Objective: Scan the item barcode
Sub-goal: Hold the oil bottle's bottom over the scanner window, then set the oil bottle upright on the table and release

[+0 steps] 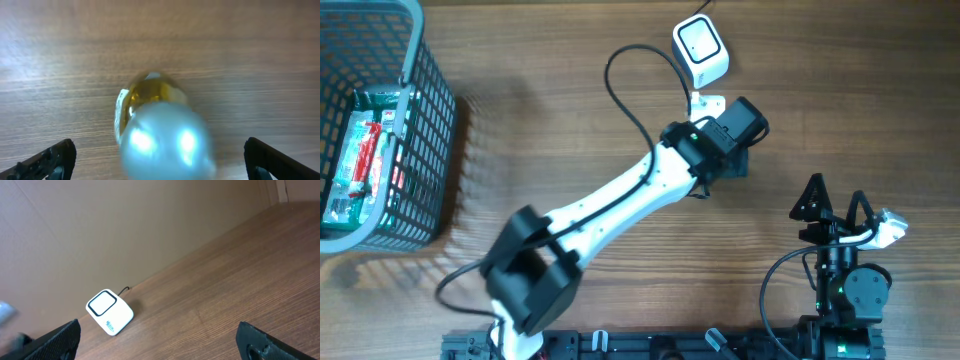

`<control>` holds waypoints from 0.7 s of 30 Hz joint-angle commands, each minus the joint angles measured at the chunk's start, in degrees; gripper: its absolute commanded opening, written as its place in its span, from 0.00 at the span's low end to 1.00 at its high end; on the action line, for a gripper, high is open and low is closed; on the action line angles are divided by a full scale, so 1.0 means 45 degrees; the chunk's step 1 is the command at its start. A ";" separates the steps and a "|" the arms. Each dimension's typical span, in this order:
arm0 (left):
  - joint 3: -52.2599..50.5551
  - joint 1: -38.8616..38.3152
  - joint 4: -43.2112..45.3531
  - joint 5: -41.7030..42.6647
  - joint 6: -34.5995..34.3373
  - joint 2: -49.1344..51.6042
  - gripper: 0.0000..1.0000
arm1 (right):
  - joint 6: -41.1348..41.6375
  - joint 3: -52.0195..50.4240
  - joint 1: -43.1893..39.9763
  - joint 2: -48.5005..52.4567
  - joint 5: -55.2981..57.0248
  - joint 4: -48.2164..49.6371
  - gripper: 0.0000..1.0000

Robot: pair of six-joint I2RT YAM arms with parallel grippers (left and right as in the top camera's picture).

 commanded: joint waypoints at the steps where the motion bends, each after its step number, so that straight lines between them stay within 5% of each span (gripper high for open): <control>1: -0.0015 0.0005 0.0053 0.0015 0.0806 -0.1525 1.00 | -0.0044 -0.0005 -0.0053 0.0024 -0.0214 0.0044 1.00; 12: 0.0262 0.1540 0.0029 0.0019 0.2715 -0.4017 1.00 | -0.0044 -0.0005 -0.0053 0.0024 -0.0214 0.0044 1.00; 21: 0.0670 0.5008 0.0034 -0.0243 0.3254 -0.6329 1.00 | -0.0044 -0.0005 -0.0053 0.0024 -0.0214 0.0044 1.00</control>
